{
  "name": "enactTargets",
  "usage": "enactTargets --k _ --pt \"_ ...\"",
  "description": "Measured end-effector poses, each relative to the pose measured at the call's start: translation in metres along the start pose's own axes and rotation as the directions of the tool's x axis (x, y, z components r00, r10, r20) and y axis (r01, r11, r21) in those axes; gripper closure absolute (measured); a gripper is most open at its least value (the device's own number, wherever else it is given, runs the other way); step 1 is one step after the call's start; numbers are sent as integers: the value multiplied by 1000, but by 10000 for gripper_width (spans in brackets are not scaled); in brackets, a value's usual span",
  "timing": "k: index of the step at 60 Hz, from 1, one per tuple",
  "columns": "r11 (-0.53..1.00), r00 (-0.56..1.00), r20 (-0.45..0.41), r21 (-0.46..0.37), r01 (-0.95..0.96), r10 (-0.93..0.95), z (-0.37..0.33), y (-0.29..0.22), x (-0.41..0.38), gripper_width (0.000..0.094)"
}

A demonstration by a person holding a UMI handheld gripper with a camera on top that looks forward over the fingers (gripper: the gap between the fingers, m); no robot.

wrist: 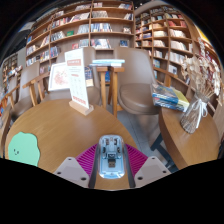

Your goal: Arrange mouse

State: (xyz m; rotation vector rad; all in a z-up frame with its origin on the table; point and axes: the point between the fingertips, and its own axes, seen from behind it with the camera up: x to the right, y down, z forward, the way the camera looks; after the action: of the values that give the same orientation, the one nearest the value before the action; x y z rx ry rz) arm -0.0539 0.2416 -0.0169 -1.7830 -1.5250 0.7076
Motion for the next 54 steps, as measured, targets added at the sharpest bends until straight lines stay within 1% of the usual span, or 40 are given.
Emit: enactTargets --k 4,6,9,13,19,25,29,33,36,40,47,52,54 --pt "1000 1000 -9 -22 -20 20 -6 0 1 510" --pt "999 999 -7 -19 -46 46 -12 -4 0 521" --pt "997 997 5 16 -79 79 -27 -21 -7 526" --pt "995 998 14 67 -68 67 -58 -48 -27 529" --pt "990 996 87 141 -30 17 -105 -81 -82 530" --pt "986 987 160 163 -30 4 -135 -94 -160 532" --pt "989 982 191 147 -27 -1 -139 -82 -206 532" --pt "995 975 221 101 -22 -1 -134 -59 -251 530" --pt "997 972 235 82 -5 -14 -129 -35 -276 530" --pt "998 978 206 48 33 -42 -115 -7 -296 531" --pt "999 980 192 -5 54 -52 -96 37 -313 531" --pt "998 982 181 -14 58 -55 -89 52 -314 500" --pt "998 982 177 5 59 -59 -89 50 -316 481"
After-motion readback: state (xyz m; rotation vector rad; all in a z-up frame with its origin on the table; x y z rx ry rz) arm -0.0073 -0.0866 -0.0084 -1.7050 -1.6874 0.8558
